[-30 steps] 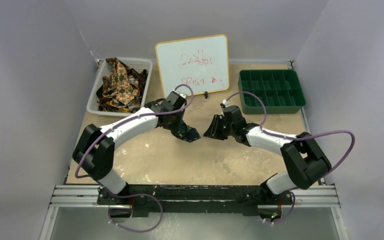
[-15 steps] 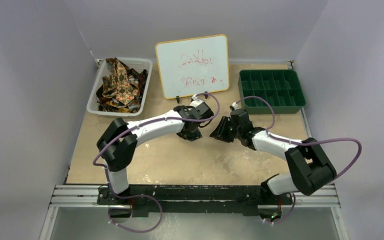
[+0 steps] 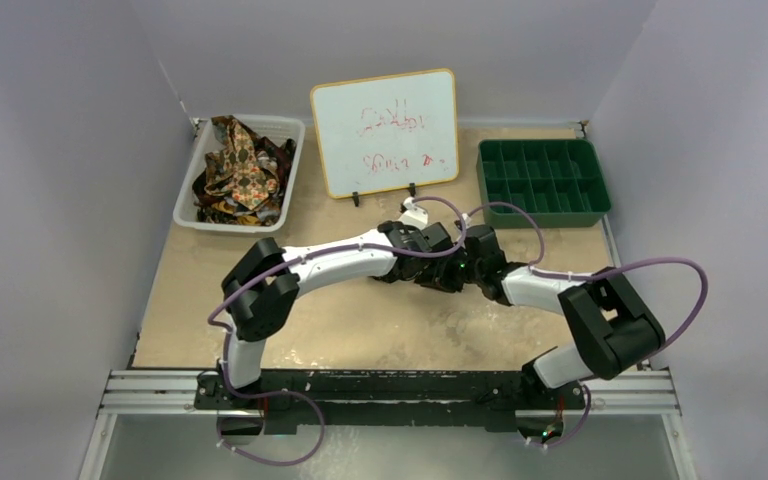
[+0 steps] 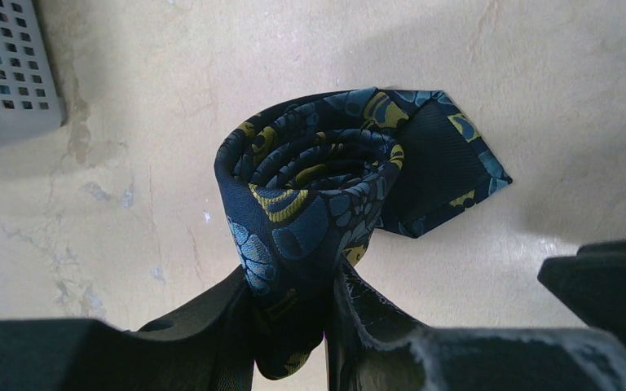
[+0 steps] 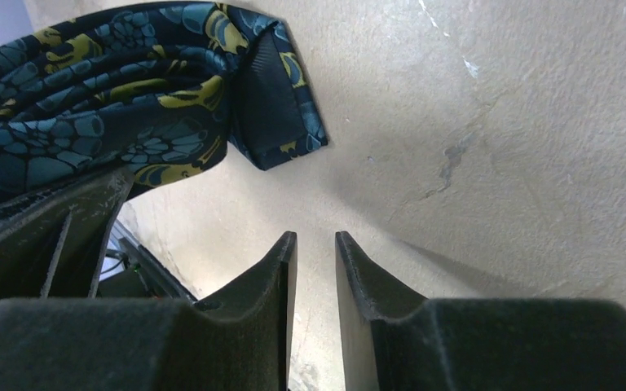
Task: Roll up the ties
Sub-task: Roll the tie at the center of the board.
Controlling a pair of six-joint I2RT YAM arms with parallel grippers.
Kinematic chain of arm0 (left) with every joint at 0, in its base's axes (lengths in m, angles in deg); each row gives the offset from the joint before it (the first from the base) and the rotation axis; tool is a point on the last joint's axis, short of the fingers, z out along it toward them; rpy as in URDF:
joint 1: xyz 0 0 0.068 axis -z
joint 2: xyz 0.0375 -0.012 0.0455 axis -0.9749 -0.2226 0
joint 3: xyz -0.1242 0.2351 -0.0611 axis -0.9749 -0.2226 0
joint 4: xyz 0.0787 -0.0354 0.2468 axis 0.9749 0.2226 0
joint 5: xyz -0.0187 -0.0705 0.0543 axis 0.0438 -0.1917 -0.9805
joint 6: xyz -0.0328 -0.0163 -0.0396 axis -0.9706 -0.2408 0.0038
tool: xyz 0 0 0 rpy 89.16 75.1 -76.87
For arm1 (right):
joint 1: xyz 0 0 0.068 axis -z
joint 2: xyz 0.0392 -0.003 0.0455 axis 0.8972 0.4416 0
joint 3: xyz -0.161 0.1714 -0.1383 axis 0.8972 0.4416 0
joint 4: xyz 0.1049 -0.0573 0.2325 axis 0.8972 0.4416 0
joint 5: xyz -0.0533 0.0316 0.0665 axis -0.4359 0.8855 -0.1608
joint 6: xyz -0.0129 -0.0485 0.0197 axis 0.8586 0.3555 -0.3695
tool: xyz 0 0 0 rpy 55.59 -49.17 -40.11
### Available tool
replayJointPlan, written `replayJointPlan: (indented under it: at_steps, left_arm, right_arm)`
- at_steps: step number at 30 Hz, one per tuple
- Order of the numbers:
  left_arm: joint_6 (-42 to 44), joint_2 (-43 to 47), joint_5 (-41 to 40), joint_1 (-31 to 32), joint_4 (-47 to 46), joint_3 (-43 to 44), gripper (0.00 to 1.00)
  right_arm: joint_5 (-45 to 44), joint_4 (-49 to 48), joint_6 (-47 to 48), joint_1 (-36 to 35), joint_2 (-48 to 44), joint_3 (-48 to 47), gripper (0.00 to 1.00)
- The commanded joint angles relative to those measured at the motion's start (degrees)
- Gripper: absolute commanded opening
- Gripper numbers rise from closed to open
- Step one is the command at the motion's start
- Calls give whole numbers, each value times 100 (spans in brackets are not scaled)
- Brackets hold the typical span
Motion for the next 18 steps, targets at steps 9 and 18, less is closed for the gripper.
replayJointPlan:
  at_steps: [9,18]
  left_arm:
    - [-1258,-598,-694,98,1067,705,28]
    - [-1262,-399,-627,98,851,461,28]
  right_arm:
    - [894,-1048,-263,90,306,120,21]
    - [1326,-1494,-215,102,1132,-488,10]
